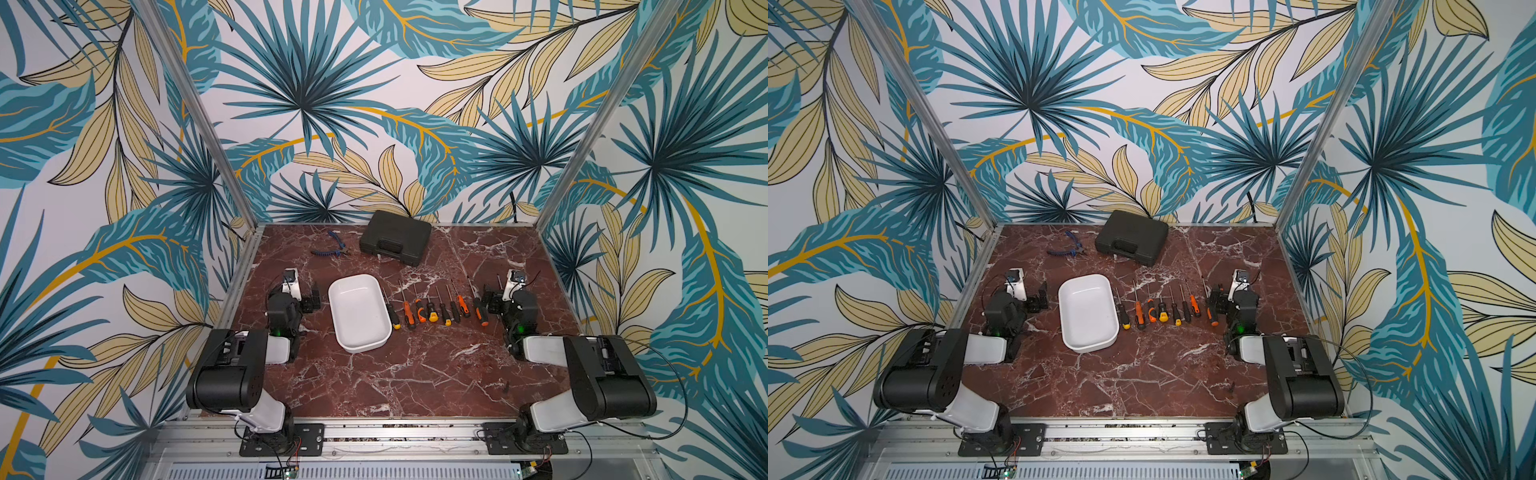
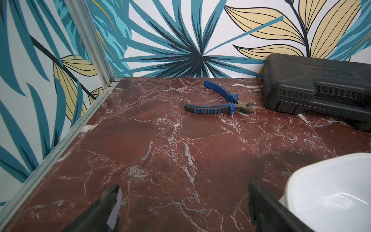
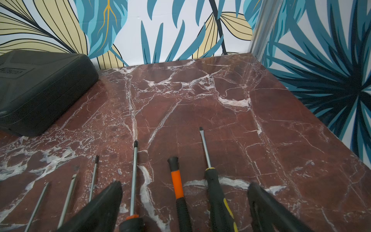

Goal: Take out the screwdriver from the storage box
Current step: Reset both arms

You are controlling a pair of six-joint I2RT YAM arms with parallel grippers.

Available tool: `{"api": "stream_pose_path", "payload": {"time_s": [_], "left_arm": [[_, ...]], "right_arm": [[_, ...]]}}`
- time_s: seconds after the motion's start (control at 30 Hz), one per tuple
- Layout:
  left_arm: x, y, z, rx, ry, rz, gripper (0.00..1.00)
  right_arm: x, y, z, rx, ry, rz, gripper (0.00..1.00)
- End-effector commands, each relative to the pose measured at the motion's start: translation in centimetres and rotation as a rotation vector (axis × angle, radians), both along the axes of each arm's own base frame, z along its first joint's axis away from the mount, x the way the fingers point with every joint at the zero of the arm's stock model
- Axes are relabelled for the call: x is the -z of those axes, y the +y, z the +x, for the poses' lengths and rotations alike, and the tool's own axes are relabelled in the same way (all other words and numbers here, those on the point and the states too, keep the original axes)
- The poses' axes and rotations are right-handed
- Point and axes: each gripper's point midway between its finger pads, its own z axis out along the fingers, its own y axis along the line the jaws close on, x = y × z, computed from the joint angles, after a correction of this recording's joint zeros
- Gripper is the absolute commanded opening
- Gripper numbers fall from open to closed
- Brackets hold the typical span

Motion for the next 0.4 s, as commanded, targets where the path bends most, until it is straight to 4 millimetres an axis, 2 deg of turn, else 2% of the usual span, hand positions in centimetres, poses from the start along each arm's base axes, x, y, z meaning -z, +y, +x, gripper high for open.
{"api": "stream_pose_path", "payload": {"time_s": [0.0, 0.37], "left_arm": [[-0.59, 0.11, 0.37, 0.007, -0.022, 0.006, 1.0], [-0.6, 0.06, 0.4, 0.007, -0.021, 0.009, 1.0]], "right_arm": [[-0.82, 0.34, 0.3, -0.015, -0.027, -0.008, 1.0], [-0.82, 0.33, 0.3, -0.015, -0.026, -0.009, 1.0]]}}
